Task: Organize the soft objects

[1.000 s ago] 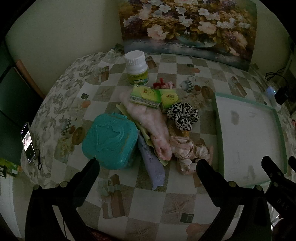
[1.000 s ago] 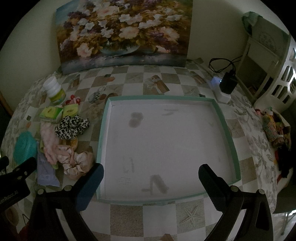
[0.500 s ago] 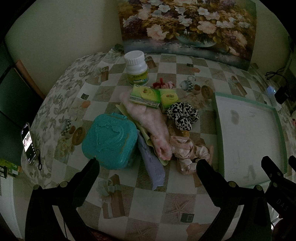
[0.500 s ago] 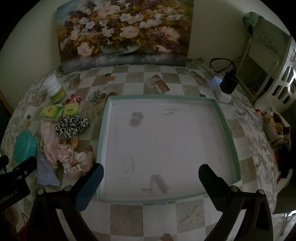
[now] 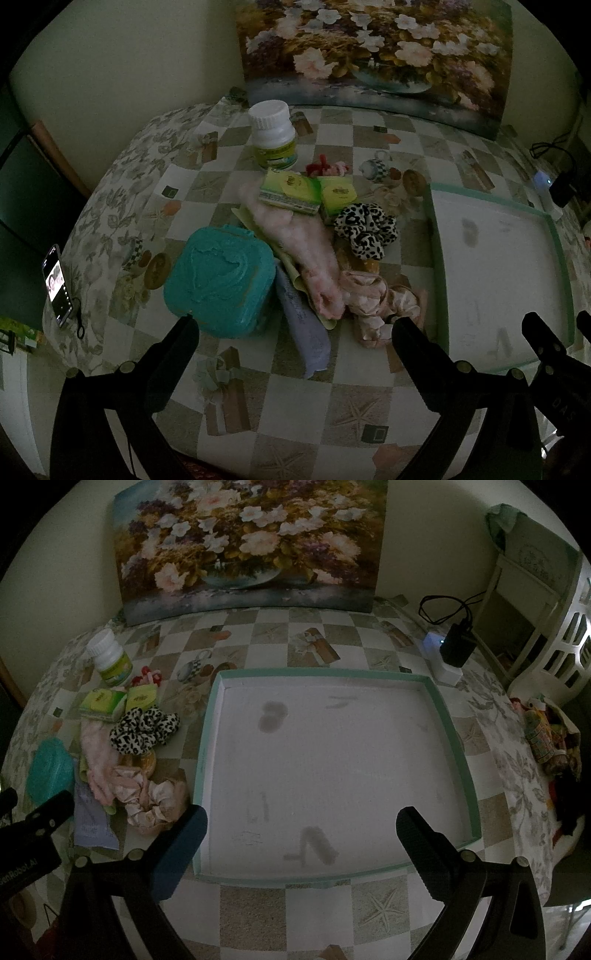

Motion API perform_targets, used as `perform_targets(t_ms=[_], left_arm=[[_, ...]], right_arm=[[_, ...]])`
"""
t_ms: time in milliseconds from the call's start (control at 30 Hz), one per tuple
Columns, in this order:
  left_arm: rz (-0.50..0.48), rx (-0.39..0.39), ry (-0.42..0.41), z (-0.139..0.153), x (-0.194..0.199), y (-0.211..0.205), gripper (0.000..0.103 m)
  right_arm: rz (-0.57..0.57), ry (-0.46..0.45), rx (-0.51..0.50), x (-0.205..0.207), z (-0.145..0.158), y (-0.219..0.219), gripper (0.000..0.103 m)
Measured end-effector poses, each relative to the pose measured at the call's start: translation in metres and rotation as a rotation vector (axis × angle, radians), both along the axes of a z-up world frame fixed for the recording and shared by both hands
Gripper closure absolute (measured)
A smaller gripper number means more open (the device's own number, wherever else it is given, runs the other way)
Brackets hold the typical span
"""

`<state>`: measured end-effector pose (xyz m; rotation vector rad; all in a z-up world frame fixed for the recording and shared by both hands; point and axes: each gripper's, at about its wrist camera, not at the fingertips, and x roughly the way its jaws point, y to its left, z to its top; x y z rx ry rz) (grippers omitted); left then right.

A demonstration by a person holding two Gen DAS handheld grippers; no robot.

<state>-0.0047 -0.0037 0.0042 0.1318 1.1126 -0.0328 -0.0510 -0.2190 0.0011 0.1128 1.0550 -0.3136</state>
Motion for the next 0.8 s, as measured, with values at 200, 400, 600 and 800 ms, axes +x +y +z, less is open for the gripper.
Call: perform_targets(t_ms=[200, 400, 600, 800], left_arm=[[0.004, -0.007, -0.024, 0.004, 0.000, 0.002, 0.000], [0.050, -0.046, -0.056, 0.013, 0.007, 0.012, 0.000], [0.142, -0.150, -0.126, 0.036, 0.027, 0.030, 0.000], [0.204, -0.195, -0.130, 0.046, 0.055, 0.038, 0.000]], right_arm=[[0.000, 0.000, 0.000, 0.000, 0.000, 0.000, 0.000], [-0.001, -0.017, 0.002, -0.001, 0.003, 0.001, 0.000], [0.006, -0.077, 0.069, 0.007, 0.014, 0.000, 0.000], [0.039, -0.120, 0.127, 0.036, 0.028, 0.006, 0.000]])
